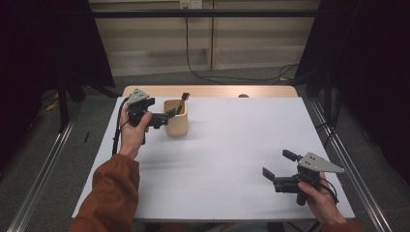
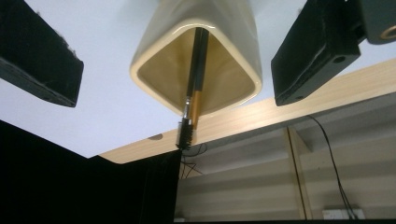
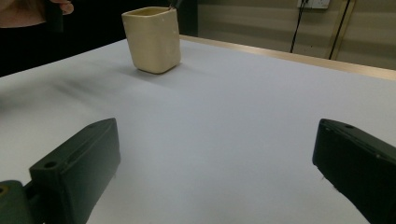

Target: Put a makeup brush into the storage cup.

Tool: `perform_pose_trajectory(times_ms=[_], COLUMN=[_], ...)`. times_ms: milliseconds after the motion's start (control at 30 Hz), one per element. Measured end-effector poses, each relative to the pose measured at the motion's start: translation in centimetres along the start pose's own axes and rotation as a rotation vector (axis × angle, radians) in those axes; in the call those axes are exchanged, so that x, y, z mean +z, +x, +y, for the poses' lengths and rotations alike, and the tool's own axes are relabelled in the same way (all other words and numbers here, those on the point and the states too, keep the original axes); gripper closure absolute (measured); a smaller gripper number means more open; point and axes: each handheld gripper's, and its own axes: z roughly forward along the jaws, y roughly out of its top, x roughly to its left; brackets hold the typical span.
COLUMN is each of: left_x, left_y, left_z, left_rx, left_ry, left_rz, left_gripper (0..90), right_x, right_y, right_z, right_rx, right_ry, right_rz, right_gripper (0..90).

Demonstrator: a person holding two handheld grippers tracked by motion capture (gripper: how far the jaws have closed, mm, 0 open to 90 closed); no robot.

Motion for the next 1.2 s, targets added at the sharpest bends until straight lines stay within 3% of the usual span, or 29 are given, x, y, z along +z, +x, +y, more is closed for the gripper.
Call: perform_pose_trajectory(times_ms=[367,600,633,733,1200], left_x=[-2.6,-4.0,-4.2,-4.6,-6.9], left_y=[-0.9,-2.1,-2.4,-3.2,-4.4], left_z=[-0.5,-0.7,-0.9,-1.1,-3.0], left_rx=[0.021,0.027,0.019,0.050,0.015], left_ry=[-0.025,-0.037,-0.043,-0.032,-0.051], left_rz=[0.008,-0.002,-0.019,-0.020,-0.038], left_gripper=[2.3,2.3,2.1,2.1,2.0], right_x=[0.0,-0.1,-0.1,-0.1,-0.1], right_y=[0.1,0.2,0.2,0.2,0.2], right_z=[0.1,0.1,0.1,0.1,0.1], right_rx=[-0.003,0.000,-0.001,-0.002,-0.005], right_ry=[-0.004,-0.007,-0.007,-0.005,-0.010], right_rz=[-0.008,-0.013,-0.014,-0.014,-0.012], right_gripper=[0.0,0.0,0.0,0.0,0.0])
